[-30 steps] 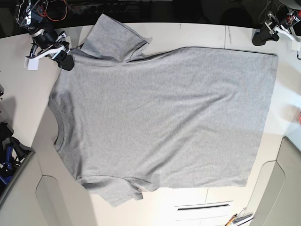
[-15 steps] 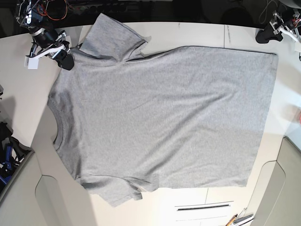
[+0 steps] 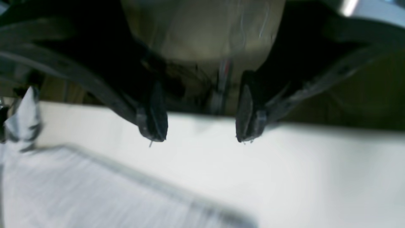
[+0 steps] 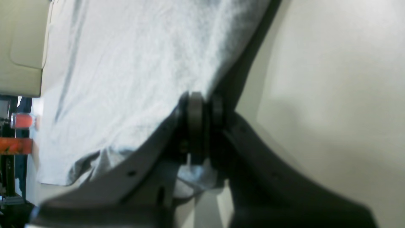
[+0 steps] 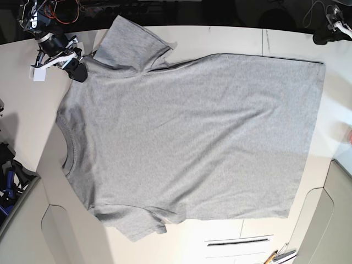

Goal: Fold the T-shirt properly
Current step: 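Grasp the grey T-shirt's hem corners with both grippers, then lift the hem and fold it toward the collar with both grippers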

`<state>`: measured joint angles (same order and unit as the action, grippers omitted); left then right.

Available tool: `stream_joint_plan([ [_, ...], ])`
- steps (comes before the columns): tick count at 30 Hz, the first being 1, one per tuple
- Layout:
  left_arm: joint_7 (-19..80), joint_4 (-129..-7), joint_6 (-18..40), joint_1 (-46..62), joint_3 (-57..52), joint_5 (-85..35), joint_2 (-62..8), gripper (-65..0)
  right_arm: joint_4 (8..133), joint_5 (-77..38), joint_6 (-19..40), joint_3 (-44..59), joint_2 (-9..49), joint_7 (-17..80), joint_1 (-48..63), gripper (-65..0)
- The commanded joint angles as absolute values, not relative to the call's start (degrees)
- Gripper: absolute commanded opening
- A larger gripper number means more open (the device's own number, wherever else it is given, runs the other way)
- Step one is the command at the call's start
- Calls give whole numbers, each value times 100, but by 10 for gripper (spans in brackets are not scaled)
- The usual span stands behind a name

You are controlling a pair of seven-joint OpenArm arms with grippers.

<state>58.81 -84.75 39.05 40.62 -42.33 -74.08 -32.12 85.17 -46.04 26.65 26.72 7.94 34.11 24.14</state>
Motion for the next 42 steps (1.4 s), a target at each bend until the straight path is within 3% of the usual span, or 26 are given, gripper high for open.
stream_joint_plan([
  [1,5835,-8619,3970,4099,-4340,-7478,-3330,-298,8538,-4480,2596,2683,838,3518,2460,-650],
  [11,5376,-8562,3959,3588,-4469,-7096,-3319,-298,8538,-4504,2596,2683,838,3516,2445,-650],
  [25,5336,-6731,3920,2512,-3920,-7085,-3319,-298,8538,-4501,2596,2683,840,3518,2447,-650],
  [38,5857,-6696,3933,2480,-3745,-7376,-3319,-302,8538,-4499,2596,2683,838,3518,2447,-650],
  [40,5852,-6696,3933,2480,-3745,-7376,-3319,-357,8538,-4499,2596,2683,838,3518,2447,-650],
  [42,5826,-6696,3933,2477,-3745,-7376,-3319,-482,8538,-4501,2596,2683,838,3520,2447,-650],
])
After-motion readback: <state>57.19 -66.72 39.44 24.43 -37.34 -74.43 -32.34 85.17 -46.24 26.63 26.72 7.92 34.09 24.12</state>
